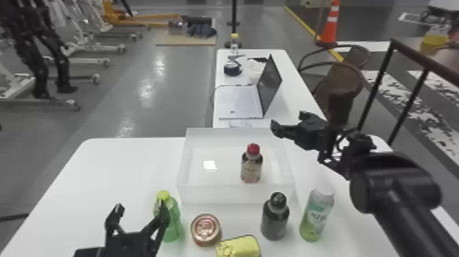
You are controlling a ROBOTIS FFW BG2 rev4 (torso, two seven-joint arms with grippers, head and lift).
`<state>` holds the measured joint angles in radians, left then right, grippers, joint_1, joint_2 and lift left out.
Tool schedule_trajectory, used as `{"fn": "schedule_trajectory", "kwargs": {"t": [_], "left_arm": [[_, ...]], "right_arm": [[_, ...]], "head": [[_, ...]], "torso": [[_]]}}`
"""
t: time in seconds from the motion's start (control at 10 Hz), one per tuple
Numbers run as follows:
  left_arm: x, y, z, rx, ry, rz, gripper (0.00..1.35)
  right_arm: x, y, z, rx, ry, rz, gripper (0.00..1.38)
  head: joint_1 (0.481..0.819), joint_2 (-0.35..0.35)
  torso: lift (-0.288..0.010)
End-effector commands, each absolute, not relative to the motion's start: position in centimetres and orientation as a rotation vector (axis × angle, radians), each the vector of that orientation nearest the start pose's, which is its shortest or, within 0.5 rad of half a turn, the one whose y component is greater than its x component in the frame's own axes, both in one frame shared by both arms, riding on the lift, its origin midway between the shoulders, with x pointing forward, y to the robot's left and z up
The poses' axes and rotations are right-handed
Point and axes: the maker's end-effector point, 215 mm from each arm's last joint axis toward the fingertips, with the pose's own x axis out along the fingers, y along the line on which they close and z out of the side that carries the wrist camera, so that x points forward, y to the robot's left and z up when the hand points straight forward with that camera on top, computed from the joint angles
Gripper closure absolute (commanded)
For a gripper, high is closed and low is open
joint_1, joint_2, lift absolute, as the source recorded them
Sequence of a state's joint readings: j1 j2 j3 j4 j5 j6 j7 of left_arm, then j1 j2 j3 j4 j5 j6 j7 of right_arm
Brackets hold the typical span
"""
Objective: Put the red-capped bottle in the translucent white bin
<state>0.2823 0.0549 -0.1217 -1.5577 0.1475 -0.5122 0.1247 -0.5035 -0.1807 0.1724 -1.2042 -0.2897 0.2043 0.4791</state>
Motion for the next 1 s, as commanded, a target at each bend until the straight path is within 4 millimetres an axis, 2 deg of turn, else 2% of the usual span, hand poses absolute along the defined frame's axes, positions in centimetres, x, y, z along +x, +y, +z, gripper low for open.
{"fn": "schedule_trajectory", "kwargs": {"t": [0.0,0.2,0.3,0.5,0.6,0.7,0.8,0.9], "left_arm": [[47.9,22.1,-35.4,-0.145,-0.196,0.057,0.30],[47.9,22.2,-35.1,-0.144,-0.206,0.061,0.30],[47.9,22.2,-34.9,-0.144,-0.212,0.060,0.30],[48.0,22.1,-34.4,-0.128,-0.228,0.057,0.30],[47.9,22.1,-34.3,-0.126,-0.230,0.057,0.30],[47.8,22.3,-34.3,-0.126,-0.234,0.063,0.30],[47.8,22.3,-34.1,-0.119,-0.240,0.063,0.30],[47.8,22.5,-34.0,-0.116,-0.242,0.065,0.30]], "right_arm": [[67.8,-18.2,-24.7,0.025,0.062,0.457,0.11],[64.6,-24.7,-23.6,-0.006,0.044,0.336,0.11],[62.9,-28.0,-24.3,0.013,0.037,0.282,0.11],[59.1,-31.8,-27.1,0.035,-0.002,0.275,0.11],[57.5,-32.9,-27.9,0.004,-0.021,0.301,0.11],[56.0,-33.2,-29.3,0.005,-0.033,0.312,0.11],[54.5,-33.0,-31.8,0.017,-0.010,0.321,0.11],[53.6,-32.4,-33.4,0.025,0.003,0.376,0.11]], "head": [[0.549,0.000],[0.549,0.000],[0.549,0.000],[0.549,0.000],[0.549,0.000],[0.549,0.000],[0.549,0.000],[0.549,0.000]], "torso": [[-0.100],[-0.100],[-0.100],[-0.100],[-0.100],[-0.100],[-0.100],[-0.100]]}}
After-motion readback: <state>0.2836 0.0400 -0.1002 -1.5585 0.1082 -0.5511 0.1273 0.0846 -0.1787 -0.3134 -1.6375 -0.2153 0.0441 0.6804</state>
